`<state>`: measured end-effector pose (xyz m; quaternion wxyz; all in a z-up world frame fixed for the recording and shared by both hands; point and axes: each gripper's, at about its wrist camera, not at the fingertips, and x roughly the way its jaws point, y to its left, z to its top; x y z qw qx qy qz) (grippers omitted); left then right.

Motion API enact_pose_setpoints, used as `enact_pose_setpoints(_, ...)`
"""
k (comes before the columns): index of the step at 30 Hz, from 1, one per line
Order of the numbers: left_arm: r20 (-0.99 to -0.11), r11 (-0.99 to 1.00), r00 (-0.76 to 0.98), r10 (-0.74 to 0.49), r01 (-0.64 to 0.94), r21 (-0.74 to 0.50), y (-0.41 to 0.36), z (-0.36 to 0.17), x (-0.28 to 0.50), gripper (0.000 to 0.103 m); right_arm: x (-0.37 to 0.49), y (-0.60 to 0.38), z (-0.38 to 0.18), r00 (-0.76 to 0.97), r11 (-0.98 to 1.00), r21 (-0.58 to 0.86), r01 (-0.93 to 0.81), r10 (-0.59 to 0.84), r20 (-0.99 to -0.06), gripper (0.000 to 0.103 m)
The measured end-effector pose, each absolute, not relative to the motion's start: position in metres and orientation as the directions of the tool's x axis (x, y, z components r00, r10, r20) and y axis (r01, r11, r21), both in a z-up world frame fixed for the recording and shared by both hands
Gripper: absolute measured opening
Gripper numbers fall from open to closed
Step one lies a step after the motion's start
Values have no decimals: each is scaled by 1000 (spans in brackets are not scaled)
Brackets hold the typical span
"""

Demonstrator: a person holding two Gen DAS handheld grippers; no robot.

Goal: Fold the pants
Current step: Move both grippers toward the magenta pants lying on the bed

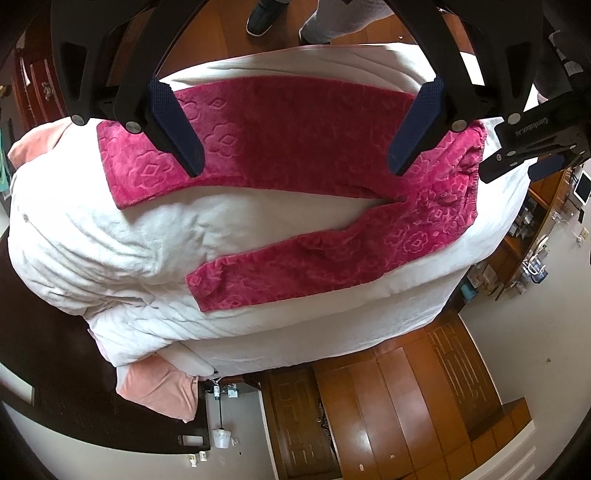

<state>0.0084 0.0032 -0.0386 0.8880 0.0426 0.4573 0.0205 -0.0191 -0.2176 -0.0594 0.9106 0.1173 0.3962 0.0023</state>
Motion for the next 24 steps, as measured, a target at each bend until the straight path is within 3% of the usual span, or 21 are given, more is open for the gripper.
enact_pose_setpoints(24,-880,994,465,99,-14,104,50,-80,90,98,70,-183,-102,557,969,213,127,108,-824,100)
